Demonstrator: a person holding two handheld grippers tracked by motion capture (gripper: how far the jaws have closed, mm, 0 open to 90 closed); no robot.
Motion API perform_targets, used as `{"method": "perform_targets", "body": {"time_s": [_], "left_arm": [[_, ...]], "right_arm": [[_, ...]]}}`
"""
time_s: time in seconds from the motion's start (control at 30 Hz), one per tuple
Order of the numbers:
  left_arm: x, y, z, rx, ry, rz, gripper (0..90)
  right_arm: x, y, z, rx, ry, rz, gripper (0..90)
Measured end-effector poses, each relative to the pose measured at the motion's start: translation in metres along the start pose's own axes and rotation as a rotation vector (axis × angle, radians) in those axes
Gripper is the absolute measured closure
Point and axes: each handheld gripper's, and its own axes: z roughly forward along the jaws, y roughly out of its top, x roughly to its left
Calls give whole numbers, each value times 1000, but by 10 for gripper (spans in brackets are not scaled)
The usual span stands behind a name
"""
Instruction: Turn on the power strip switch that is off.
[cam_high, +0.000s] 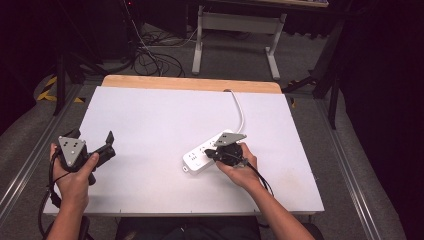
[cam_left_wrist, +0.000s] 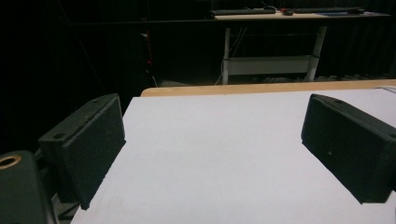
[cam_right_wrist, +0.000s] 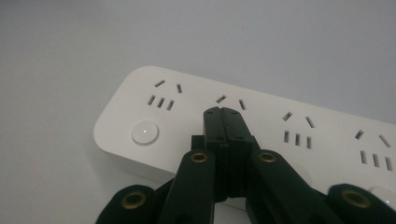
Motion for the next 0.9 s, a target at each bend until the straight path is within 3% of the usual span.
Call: {"method": "perform_targets", "body": {"time_s": [0.1, 0.37, 0.4, 0.47, 0.73, 0.9], "left_arm": [[0, 0, 0, 2, 1, 0, 68], [1, 0, 0, 4, 2, -2, 69], [0, 0, 0, 3, 2, -3, 69], [0, 0, 0, 3, 1, -3, 69], [1, 0, 2, 4, 1, -1, 69], [1, 0, 1, 5, 0, 1, 70]], "right_arm": [[3, 1, 0, 6, -18, -31, 900], [-3, -2, -1, 17, -62, -10, 900], [-8, -4, -2, 7, -22, 28, 900], [-9, -5, -3, 2, -11, 32, 900], [-5, -3, -4, -23, -10, 5, 900], [-2, -2, -2, -1, 3, 10, 900]]}}
